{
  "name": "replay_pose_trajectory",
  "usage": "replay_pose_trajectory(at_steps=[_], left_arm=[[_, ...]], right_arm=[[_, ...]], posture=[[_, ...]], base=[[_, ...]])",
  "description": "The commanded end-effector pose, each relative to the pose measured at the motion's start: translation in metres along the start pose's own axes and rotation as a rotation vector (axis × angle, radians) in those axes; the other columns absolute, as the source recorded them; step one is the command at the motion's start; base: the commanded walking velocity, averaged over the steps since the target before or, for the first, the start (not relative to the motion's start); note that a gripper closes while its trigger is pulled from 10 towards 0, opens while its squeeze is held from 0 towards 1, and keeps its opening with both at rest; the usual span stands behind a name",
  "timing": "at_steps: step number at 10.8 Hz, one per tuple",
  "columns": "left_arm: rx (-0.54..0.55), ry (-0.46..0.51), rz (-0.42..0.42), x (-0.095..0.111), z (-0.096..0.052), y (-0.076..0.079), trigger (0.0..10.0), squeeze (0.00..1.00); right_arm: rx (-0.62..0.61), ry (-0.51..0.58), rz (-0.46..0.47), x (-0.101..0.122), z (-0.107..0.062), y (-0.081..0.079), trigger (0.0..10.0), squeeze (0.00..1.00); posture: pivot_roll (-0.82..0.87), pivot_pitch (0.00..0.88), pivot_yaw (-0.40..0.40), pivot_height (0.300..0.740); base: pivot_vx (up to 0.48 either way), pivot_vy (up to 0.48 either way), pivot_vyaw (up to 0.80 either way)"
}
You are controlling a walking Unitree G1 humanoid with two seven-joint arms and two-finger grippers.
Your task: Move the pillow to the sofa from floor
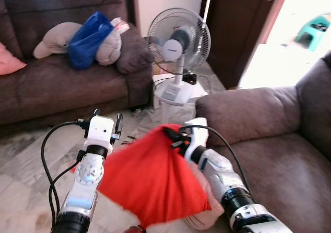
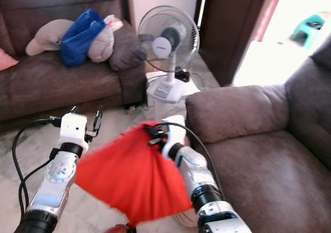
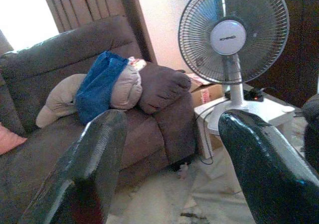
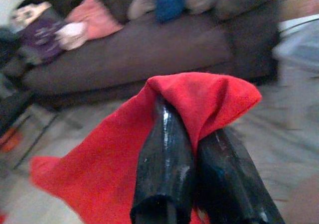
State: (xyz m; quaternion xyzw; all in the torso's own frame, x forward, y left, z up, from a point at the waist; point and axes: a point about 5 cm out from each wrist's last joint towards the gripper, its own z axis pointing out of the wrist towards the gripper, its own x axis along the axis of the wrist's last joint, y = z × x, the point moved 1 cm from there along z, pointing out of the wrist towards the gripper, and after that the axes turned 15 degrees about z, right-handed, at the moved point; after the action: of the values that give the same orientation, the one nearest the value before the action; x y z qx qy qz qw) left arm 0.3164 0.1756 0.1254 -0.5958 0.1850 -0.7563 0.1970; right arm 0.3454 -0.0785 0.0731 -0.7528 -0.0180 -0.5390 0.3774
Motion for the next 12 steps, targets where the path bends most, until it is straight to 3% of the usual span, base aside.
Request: replay_pose_trajectory(at_steps=[1, 5, 12], left_arm=[[0.011, -0.012, -0.026, 0.000, -0.001, 0.000, 10.0, 0.00], [0.030, -0.034, -0.060, -0.002, -0.003, 0.001, 10.0, 0.00], [0.048, -0.058, -0.076, -0.005, -0.007, 0.004, 10.0, 0.00]], right_arm=[[0.017, 0.185, -0.065, 0.045, 0.006, -0.008, 10.0, 0.00], [-0.106, 0.190, -0.122, 0.043, 0.004, 0.004, 10.0, 0.00], [-0.186, 0.186, -0.133, 0.043, -0.001, 0.017, 10.0, 0.00]], posture=[[0.12, 0.029, -0.028, 0.740], [0.12, 0.047, -0.040, 0.740], [0.10, 0.064, -0.059, 0.740]], base=[[0.000, 0.000, 0.00], [0.000, 0.073, 0.00], [0.000, 0.446, -0.08]])
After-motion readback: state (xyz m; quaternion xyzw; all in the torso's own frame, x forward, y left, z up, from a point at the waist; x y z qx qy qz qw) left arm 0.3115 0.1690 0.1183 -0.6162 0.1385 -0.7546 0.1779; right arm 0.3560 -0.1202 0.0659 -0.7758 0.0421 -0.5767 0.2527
